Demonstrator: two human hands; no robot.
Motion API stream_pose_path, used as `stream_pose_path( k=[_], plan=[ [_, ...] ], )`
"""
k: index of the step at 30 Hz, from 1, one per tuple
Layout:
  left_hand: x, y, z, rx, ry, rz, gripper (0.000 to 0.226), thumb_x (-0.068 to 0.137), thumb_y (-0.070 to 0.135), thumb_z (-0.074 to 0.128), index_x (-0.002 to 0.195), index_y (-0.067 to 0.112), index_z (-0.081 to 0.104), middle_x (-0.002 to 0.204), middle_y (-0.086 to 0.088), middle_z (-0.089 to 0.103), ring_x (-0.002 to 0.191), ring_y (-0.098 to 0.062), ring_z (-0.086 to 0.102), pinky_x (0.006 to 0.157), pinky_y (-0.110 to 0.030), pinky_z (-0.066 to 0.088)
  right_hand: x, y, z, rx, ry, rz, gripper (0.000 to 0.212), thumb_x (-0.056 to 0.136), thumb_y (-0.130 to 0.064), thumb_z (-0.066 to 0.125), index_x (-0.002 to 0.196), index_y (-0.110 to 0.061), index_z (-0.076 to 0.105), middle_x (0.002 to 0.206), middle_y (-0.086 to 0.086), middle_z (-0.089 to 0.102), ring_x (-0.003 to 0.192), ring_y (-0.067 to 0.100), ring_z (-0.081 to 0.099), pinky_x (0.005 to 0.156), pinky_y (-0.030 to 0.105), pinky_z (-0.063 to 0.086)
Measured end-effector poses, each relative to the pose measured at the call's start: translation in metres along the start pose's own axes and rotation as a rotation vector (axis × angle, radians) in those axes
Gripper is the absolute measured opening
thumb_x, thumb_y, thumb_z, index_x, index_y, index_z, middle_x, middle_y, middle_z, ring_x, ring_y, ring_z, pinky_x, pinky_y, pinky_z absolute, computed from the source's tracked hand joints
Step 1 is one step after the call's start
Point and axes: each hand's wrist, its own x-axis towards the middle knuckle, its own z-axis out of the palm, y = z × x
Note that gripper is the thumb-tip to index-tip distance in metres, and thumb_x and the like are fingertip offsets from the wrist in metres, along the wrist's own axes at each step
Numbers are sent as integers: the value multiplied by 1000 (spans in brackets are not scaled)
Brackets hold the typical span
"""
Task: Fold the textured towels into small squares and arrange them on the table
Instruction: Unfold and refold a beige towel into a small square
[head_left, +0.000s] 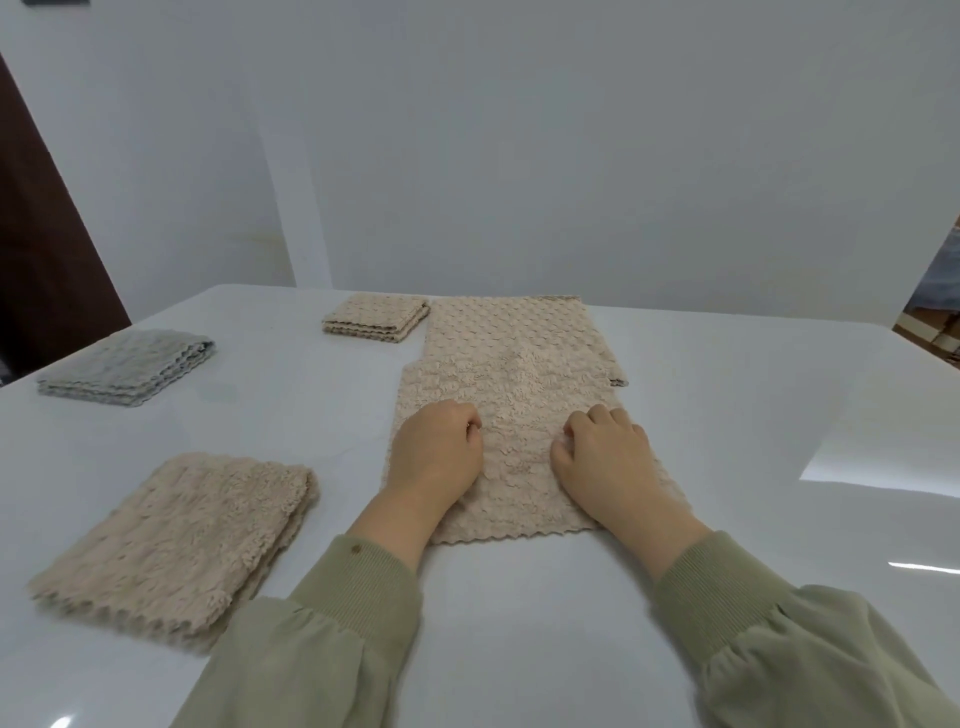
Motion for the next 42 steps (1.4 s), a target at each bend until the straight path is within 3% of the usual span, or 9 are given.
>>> stream_pose_path(
  k=[8, 14, 21, 25, 28, 31, 34, 39, 42],
  plan=[
    [6, -22, -5, -32, -25, -102, 25, 89, 12, 47, 94, 18, 71, 94, 4, 69, 90, -15, 58, 77, -27, 46, 12, -2, -6, -87, -60, -36, 14, 90, -24, 40, 84, -16, 49, 92, 2, 57, 93, 23, 50, 83, 35, 34],
    [9, -28, -5, -108, 10, -152, 21, 90, 18, 51, 97, 23, 69, 88, 6, 68, 84, -13, 59, 72, -24, 42, 19, -4, -9, -153, -148, -34, 16, 85, -22, 39, 72, -16, 47, 72, -1, 45, 78, 21, 40, 81, 36, 33],
    [21, -34, -3, -321, 142, -314, 26, 88, 13, 49, 97, 24, 69, 89, 7, 67, 80, -15, 61, 76, -30, 51, 40, 1, -20, -52, -233, 66, 21, 83, -12, 44, 63, -14, 37, 63, -1, 44, 57, 16, 41, 49, 26, 29],
    [35, -53, -4, -609, 203, -548, 27, 84, 7, 48, 93, 19, 72, 90, 4, 69, 77, -17, 62, 80, -34, 52, 63, 17, -21, 17, -217, 187, 20, 83, -10, 46, 63, -13, 41, 62, 0, 45, 54, 17, 41, 46, 23, 28],
    [45, -63, -4, -743, 265, -640, 28, 82, 6, 47, 82, 21, 70, 88, 1, 69, 75, -18, 61, 77, -36, 54, 80, 28, -14, 58, -198, 236, 11, 82, -12, 46, 72, -12, 49, 74, 3, 51, 65, 20, 47, 49, 25, 30],
    [50, -62, 1, -600, 265, -599, 28, 85, 7, 46, 94, 19, 69, 97, 2, 68, 81, -12, 59, 71, -24, 47, 92, 34, -6, 134, -164, 290, 14, 87, -18, 44, 94, -10, 53, 97, 7, 55, 88, 26, 52, 64, 31, 42],
    [55, -61, 9, -410, 246, -536, 33, 87, 11, 46, 113, 19, 65, 114, -4, 62, 106, -21, 55, 89, -36, 48, 94, 38, 8, 156, -22, 309, 30, 90, -21, 43, 114, -6, 53, 113, 13, 54, 104, 30, 49, 79, 37, 44],
    [65, -64, 16, -106, 83, -455, 43, 92, 26, 43, 135, 21, 48, 125, -4, 59, 117, -26, 48, 98, -39, 40, 93, 38, 29, 313, 43, 274, 41, 90, -16, 44, 130, -5, 46, 119, 14, 57, 112, 31, 48, 90, 39, 42],
    [69, -67, 15, -103, 23, -440, 49, 91, 29, 47, 139, 23, 41, 129, 0, 56, 120, -24, 47, 99, -37, 37, 94, 38, 26, 616, 71, 355, 44, 88, -14, 49, 132, -9, 44, 92, 2, 60, 93, 21, 55, 78, 32, 42]
  ],
)
